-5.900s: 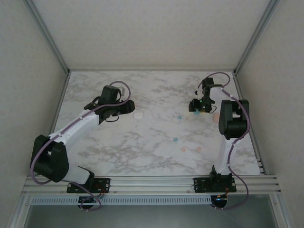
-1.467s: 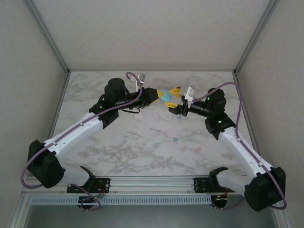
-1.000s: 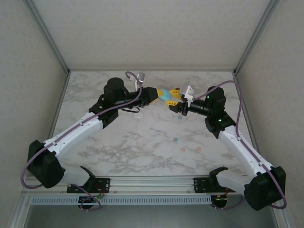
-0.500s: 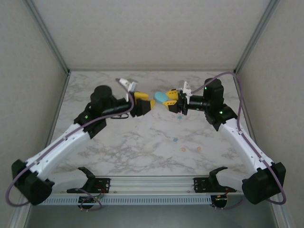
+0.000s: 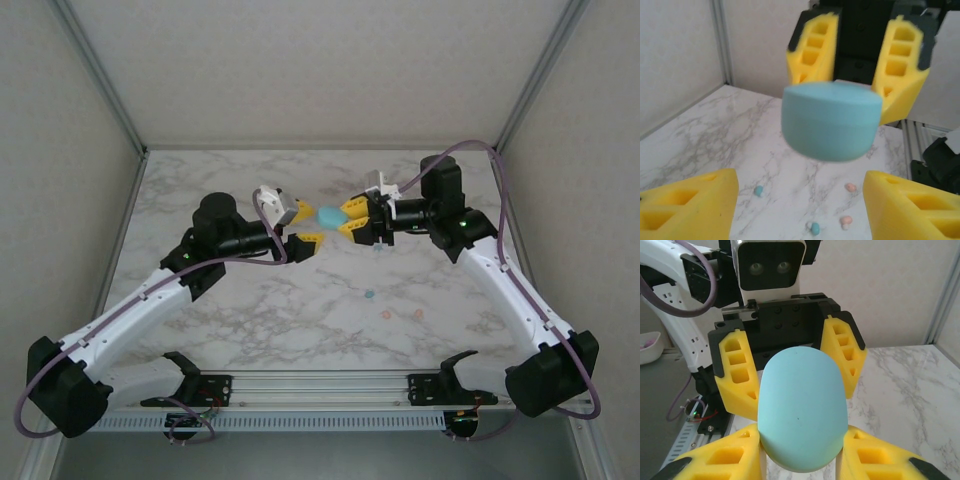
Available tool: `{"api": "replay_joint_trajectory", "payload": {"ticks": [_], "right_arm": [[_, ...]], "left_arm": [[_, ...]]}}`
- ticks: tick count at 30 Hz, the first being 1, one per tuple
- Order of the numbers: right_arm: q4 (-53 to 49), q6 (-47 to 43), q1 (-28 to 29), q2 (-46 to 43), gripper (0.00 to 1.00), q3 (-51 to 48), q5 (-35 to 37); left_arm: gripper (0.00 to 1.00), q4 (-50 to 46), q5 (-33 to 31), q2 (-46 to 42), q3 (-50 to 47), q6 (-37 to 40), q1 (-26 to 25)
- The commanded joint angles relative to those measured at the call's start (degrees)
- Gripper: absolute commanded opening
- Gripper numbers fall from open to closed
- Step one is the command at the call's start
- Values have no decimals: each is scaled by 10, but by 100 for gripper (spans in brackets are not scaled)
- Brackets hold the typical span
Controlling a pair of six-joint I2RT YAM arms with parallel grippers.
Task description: Insert the wireless bluetooth earbuds into the charging case
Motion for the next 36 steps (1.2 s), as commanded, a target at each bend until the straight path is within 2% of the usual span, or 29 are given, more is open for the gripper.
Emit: {"api": "replay_joint_trajectory", "payload": {"ticks": [1,10,18,27,36], "right_arm": [[-17,-20,7,3,34,19,-16],[-15,-22,14,11,35,22,-3],[2,-12,15,7,35,18,-6],[29,5,17,5,35,8,-1],[19,-5,17,3,35,4,9]], "left_arm": [[66,32,68,10,25,2,3],[64,32,112,35,52,-14,2],[52,27,126,44,57,-27,2],[52,31,121,51,65,-41,2],[39,30,121,54,70,-43,2]]}}
